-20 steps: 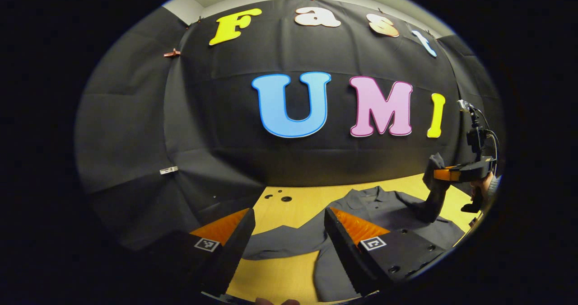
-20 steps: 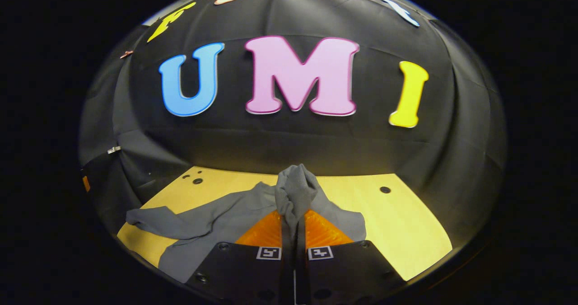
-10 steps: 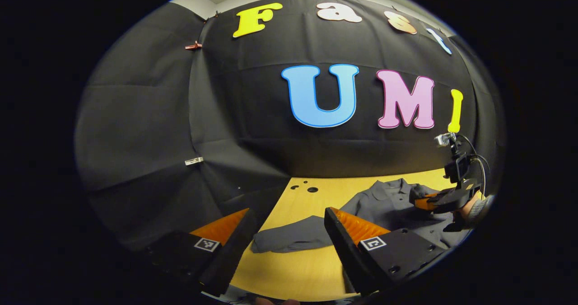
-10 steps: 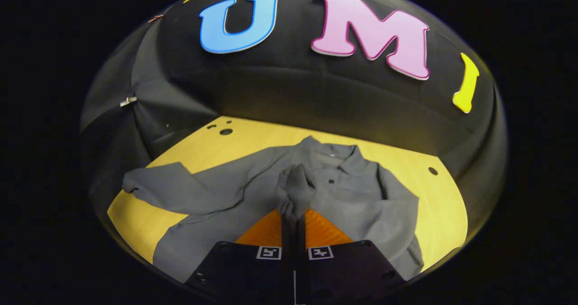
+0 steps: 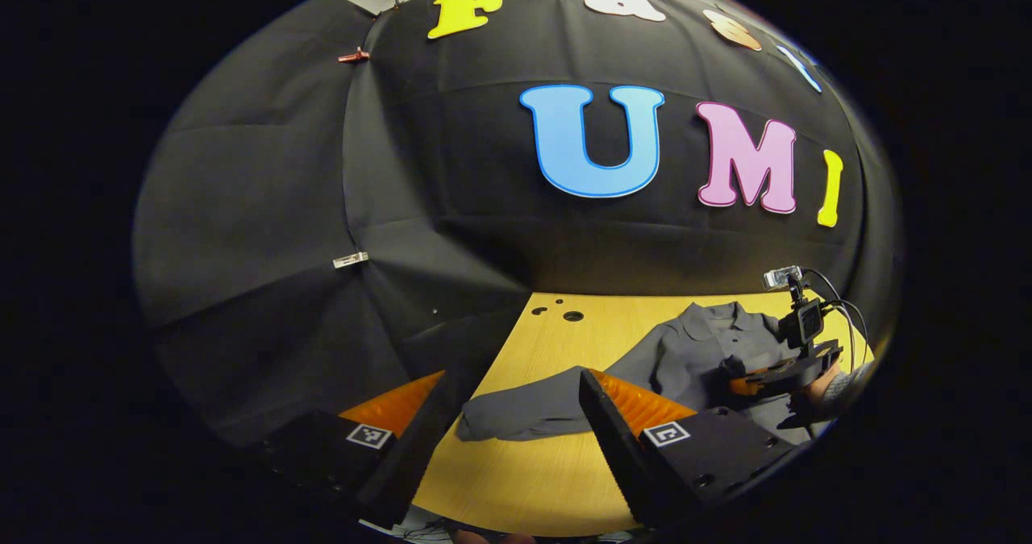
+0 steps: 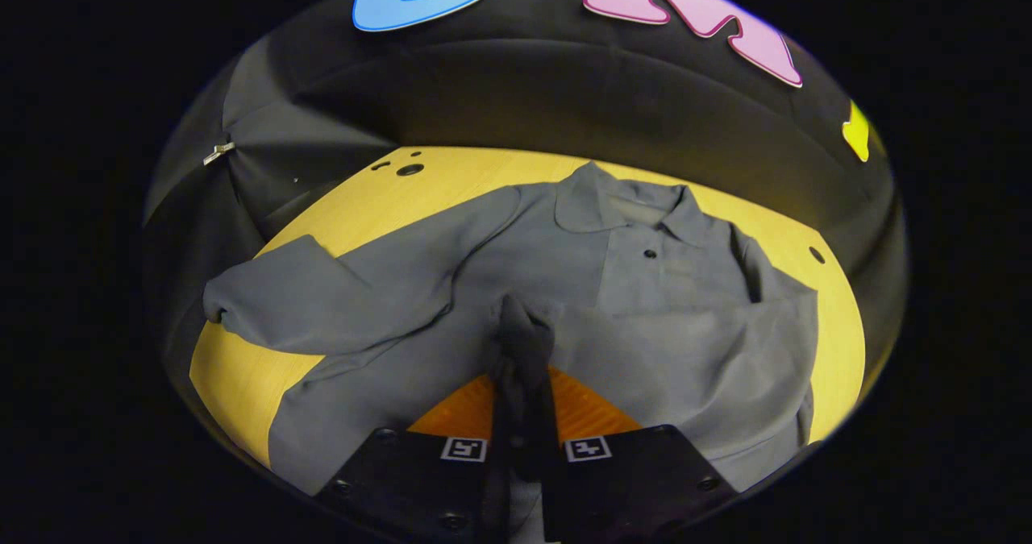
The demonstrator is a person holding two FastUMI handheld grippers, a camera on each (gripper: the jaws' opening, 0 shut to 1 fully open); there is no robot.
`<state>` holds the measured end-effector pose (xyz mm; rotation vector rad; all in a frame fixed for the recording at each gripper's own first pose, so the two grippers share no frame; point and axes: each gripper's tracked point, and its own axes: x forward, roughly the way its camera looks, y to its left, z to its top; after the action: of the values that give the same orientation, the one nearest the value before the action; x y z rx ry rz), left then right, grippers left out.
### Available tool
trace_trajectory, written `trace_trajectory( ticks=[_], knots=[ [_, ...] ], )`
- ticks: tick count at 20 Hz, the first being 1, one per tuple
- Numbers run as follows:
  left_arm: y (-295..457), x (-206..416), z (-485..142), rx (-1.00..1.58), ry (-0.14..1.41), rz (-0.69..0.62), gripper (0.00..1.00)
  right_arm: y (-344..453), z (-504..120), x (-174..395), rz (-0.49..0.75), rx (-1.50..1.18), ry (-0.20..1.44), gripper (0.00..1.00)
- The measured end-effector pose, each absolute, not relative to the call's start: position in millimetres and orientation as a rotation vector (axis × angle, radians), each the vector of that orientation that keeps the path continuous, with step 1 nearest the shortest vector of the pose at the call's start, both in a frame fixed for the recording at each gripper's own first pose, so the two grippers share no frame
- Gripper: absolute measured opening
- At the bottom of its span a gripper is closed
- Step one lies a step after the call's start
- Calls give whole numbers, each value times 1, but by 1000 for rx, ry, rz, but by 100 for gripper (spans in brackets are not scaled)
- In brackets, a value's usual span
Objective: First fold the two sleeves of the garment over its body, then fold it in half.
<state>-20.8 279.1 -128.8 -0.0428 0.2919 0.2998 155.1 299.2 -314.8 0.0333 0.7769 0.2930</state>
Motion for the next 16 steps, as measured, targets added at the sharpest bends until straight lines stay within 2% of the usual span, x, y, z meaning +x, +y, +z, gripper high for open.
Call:
trace_trajectory(
  ticks=[1,2,5,6,7,10,16],
  knots=[
    [281,-19,-133,-43,297,301,97,302,-318,151,301,41,791,25],
    [284,-18,-137,-43,304,304,97,306,-318,149,312,52,799,34],
    [292,-14,-151,-48,331,314,98,317,-315,143,350,100,795,40],
    [294,-12,-156,-55,339,315,98,324,-309,140,376,135,795,48],
    [297,-9,-162,-63,346,314,98,329,-303,136,400,164,791,52],
    [304,1,-175,-82,364,313,98,336,-284,131,444,198,766,55],
    [328,40,-214,-92,409,310,98,317,-232,112,421,247,684,56]
  ],
)
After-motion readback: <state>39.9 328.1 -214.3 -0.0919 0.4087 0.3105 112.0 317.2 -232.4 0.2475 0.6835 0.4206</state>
